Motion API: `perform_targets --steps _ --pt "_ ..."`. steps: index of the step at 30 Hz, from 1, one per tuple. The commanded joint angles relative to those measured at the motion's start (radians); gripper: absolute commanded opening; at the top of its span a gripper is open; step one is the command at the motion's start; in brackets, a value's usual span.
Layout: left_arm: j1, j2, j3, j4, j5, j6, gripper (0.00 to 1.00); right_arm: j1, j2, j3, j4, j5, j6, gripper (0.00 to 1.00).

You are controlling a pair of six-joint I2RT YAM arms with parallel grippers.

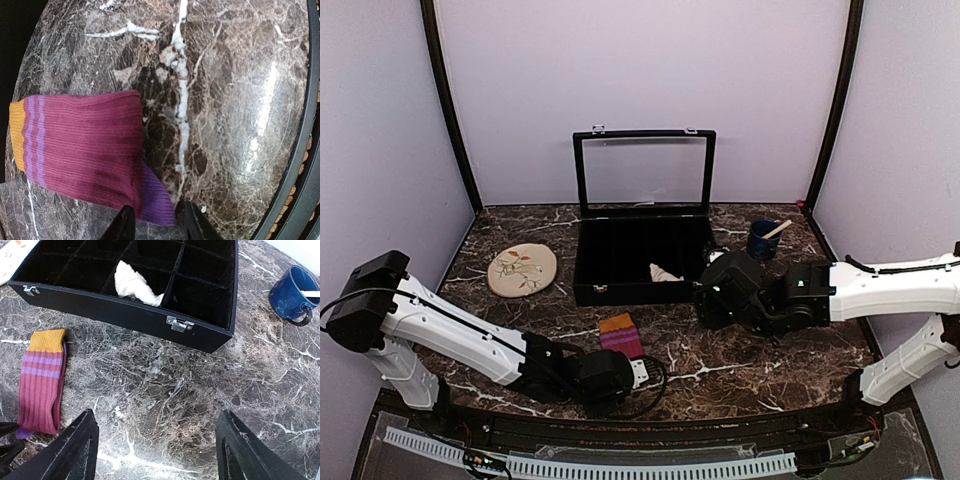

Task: Roll the socks
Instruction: Roll the sock at the center of the board.

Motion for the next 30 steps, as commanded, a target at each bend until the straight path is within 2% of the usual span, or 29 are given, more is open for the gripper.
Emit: perform_targets --steps 1,12,26,30 --pt "-0.001 0.013 0.013 -0.020 -0.013 0.010 0.36 -0.006 0.008 0.003 0.013 -0.015 -0.009 0.74" --pt "0.001 0.042 0.000 -0.032 0.007 0.029 0.33 -0.006 0.006 0.021 0.002 -0.023 -0.010 0.74" --pt "0.066 0.099 0.015 -0.080 0.127 -0.032 0.13 -0.005 -0.036 0.012 -0.001 -0.054 -0.010 0.70" --pt "0.082 0.083 0.015 -0.087 0.165 -0.049 0.03 -0.003 -0.050 0.005 0.008 -0.074 -0.027 0.67"
